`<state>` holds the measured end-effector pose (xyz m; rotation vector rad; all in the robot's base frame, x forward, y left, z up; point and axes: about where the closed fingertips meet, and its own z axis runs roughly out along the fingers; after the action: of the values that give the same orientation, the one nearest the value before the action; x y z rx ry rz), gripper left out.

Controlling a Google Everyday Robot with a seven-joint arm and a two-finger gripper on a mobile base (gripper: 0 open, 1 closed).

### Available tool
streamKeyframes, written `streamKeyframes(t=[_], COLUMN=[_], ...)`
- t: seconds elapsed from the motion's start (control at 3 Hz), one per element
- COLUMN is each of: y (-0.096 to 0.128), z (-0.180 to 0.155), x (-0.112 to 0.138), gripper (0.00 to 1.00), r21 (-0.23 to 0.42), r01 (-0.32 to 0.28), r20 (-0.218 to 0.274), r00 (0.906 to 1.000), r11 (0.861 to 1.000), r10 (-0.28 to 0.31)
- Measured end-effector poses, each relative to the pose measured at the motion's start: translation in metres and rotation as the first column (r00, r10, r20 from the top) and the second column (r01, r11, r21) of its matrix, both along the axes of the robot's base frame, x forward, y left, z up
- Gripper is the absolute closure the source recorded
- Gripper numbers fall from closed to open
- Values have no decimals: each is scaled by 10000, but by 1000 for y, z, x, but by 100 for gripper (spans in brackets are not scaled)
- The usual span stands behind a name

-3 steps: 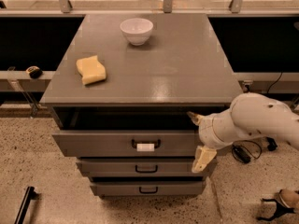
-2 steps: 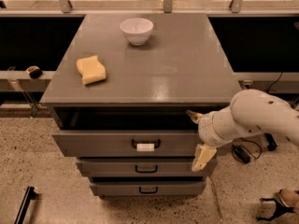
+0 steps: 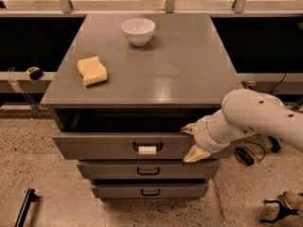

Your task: Open top drawer

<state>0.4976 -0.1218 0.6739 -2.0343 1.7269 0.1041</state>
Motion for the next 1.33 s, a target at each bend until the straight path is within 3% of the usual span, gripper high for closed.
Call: streamKeyframes(t=[0.33,0.67,1.0,1.33], y=[7,12,14,14], z=[10,16,17,17], x=[-12,-33,-59,-59], gripper=[71,76,60,37], r21=[-46,39,218,218], r01=[-99,-241,-259,-259], r20=[108,-39,-351,-351], r00=[9999,9997,9990,9990], r11=[9999,9997,9994,9994], r10=[99,242,266,267])
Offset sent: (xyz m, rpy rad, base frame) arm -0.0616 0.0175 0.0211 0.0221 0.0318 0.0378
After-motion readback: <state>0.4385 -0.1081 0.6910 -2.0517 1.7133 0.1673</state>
